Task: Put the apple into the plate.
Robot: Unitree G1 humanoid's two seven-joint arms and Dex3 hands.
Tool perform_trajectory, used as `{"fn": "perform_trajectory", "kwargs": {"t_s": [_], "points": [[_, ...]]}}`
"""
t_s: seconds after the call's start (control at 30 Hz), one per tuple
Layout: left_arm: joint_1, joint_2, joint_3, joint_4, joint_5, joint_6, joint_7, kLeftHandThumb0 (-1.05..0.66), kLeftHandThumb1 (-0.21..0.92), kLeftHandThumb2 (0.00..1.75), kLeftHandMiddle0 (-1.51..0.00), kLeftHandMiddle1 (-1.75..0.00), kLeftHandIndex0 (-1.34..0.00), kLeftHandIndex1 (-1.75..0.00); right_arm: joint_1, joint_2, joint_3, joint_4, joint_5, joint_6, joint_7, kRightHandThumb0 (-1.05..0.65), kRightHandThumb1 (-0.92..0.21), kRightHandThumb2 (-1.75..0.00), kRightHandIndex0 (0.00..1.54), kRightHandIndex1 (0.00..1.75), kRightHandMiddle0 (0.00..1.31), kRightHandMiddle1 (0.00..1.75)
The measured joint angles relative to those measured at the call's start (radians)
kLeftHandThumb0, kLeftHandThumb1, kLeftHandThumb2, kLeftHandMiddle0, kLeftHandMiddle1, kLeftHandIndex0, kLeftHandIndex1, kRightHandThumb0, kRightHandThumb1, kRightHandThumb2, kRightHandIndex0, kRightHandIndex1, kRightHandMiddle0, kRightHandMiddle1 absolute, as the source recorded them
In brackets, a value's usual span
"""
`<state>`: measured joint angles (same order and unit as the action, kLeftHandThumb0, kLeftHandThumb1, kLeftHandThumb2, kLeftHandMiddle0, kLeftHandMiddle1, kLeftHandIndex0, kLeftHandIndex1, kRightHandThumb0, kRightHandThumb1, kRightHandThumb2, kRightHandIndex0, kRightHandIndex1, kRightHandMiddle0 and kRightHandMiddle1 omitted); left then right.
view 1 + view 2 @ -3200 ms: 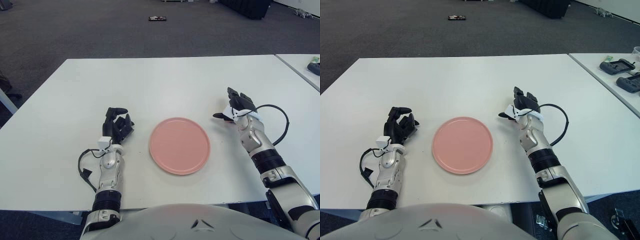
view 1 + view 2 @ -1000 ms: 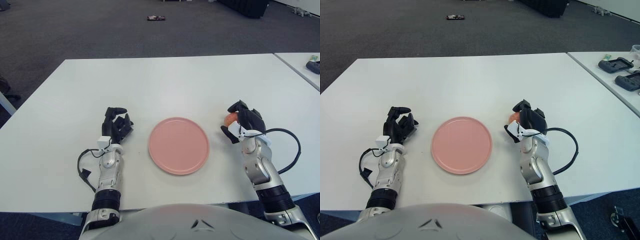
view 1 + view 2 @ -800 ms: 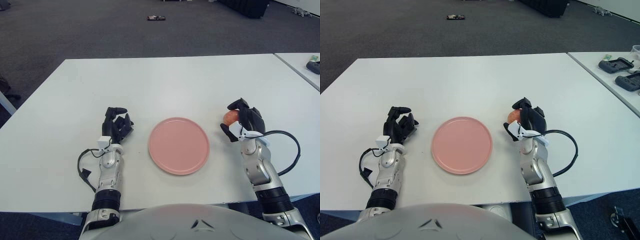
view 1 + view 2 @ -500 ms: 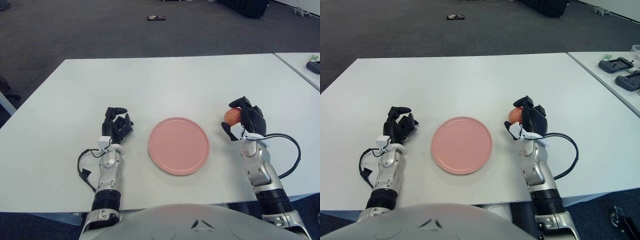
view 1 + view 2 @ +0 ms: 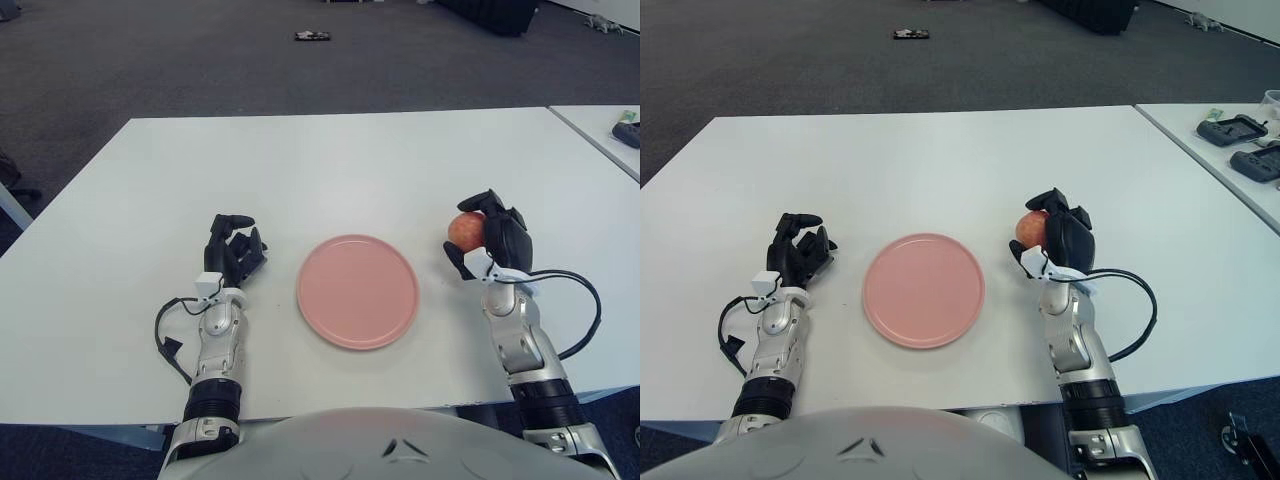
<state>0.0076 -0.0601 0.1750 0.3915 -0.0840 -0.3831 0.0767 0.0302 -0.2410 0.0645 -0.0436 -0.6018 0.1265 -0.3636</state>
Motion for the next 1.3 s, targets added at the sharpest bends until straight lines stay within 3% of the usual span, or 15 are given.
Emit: {"fn": "perform_trajectory", "kwargs": {"t_s": [0.17, 0.37, 0.67, 1.03, 1.3], "points": [[0.0, 0.0, 0.0, -0.001, 0.0, 0.001, 0.0, -0.39, 0.65, 0.9, -0.72, -1.75, -0.36, -1.75, 0.006, 0.015, -0.033, 0.002, 0.086, -0.067, 0.0, 0.0, 0.06, -1.7, 0.93, 1.63, 0.66, 1.75], [0.0, 0.0, 0.0, -0.002, 0.0, 0.002, 0.0, -0.39, 0.66, 0.89, -0.7, -1.75, -0.35, -1.75, 0.019, 0.035, -0.066, 0.017, 0.195, -0.177, 0.016, 0.0, 0.01, -1.65, 0.9, 1.63, 0.63, 1.75], [0.0, -0.001, 0.0, -0.002, -0.008, 0.002, 0.0, -0.38, 0.67, 0.88, -0.7, -1.75, -0.35, -1.75, 0.019, 0.055, -0.088, 0.057, 0.258, -0.36, -0.003, 0.0, -0.03, -1.62, 0.86, 1.65, 0.59, 1.75], [0.0, -0.003, -0.001, -0.001, -0.014, -0.001, -0.002, -0.39, 0.65, 0.9, -0.71, -1.75, -0.36, -1.75, -0.016, 0.095, -0.045, 0.007, 0.267, -0.461, 0.039, 0.0, -0.05, -1.59, 0.85, 1.63, 0.58, 1.75], [0.0, -0.003, -0.001, -0.003, -0.019, 0.0, -0.006, -0.38, 0.67, 0.88, -0.71, -1.75, -0.35, -1.75, -0.035, 0.128, 0.029, -0.041, 0.276, -0.5, 0.117, 0.0, -0.03, -1.61, 0.87, 1.62, 0.6, 1.75]]}}
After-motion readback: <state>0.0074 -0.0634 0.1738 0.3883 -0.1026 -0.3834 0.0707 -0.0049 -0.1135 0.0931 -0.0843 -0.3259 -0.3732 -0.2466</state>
